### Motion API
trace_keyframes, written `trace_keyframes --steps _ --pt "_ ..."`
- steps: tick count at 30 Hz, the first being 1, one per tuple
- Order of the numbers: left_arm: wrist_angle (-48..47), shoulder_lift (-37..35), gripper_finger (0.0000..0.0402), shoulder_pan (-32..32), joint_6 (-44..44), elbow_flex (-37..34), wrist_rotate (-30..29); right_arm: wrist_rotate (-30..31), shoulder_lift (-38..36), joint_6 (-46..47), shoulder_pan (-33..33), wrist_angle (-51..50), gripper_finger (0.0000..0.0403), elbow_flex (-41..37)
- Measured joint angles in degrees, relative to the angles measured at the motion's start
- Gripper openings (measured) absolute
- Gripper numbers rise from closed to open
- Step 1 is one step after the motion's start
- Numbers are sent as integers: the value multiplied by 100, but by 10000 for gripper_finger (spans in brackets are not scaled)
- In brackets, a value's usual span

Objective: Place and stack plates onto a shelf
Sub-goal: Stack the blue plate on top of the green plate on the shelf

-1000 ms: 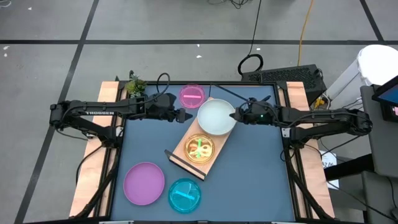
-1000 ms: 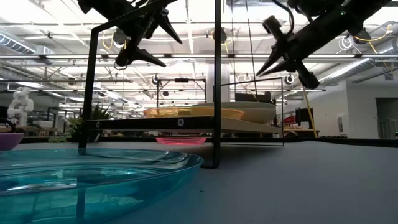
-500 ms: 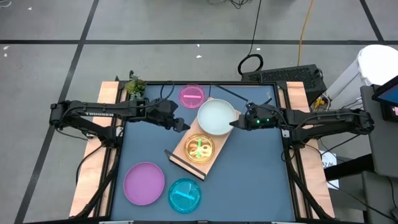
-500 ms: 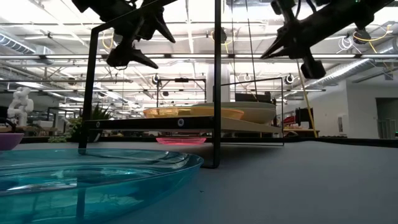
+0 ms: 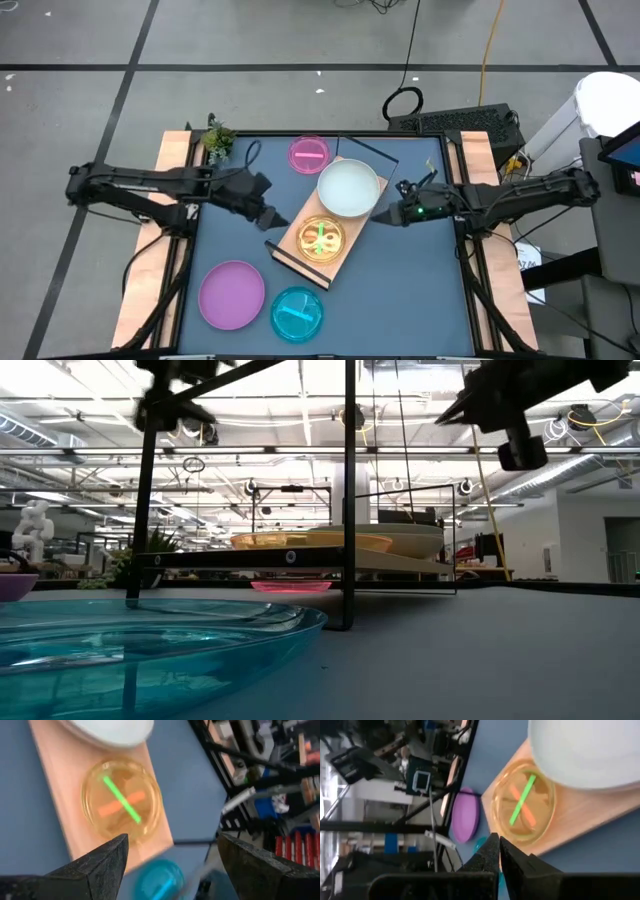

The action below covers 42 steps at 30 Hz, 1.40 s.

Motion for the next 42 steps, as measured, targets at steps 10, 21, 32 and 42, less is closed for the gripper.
trace_keyframes --steps 10,21,32,42 --pt "-761 -734 310 -1332 -413 0 -645 138 -87 -141 402 11 0 0" --pt "-764 -245 310 -3128 -766 2 -885 166 -86 61 1013 20 0 0" --pt "33 772 310 -4276 -1709 7 -1436 1924 -79 598 2633 115 0 0" --pt "1026 1967 307 -4183 -1689 7 -1493 2679 77 555 3425 383 0 0"
